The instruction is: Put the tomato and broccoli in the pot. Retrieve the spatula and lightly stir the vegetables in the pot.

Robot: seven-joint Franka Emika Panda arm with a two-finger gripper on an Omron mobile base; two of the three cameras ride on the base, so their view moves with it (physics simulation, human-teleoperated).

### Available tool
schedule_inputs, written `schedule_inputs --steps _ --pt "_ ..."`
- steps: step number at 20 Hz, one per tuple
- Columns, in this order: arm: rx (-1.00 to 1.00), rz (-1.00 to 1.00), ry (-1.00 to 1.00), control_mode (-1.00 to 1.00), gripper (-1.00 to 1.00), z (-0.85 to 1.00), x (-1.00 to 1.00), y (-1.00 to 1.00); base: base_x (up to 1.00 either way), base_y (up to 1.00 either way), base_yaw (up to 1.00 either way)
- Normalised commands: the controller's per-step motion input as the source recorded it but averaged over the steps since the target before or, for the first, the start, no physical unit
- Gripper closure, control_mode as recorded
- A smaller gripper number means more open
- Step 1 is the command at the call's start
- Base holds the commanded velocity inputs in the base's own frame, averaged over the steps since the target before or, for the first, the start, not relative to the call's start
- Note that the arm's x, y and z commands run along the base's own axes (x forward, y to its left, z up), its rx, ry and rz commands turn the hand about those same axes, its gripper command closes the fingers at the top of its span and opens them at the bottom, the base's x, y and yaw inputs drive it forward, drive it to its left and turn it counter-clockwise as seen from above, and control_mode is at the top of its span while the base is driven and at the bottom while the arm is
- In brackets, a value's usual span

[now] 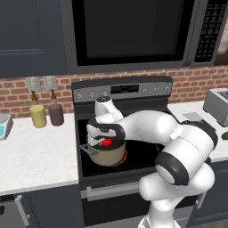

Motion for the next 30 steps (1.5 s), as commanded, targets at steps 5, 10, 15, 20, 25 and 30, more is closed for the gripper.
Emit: schedule_inputs --steps 5,10,15,20,25,30 --pt "0.00 0.00 0.01 -1.00 -1.00 0.00 0.02 0.00 0.00 0.00 0.00" --pt "0.00 0.00 0.00 -1.00 -1.00 0.00 0.00 0.00 0.00 0.00 0.00" --pt "0.00 0.00 0.09 -1.00 -1.00 0.01 0.00 -0.03 0.00 0.00 0.00" --pt "0.01 0.00 0.11 -1.00 -1.00 0.23 0.00 -0.30 0.00 0.00 0.00" --pt "0.01 -0.03 0.04 -1.00 -1.00 0.41 0.00 -0.34 0.00 0.00 0.00" --pt "0.01 -0.08 -0.01 -1.00 -1.00 0.75 -0.08 -0.34 0.00 0.00 0.00"
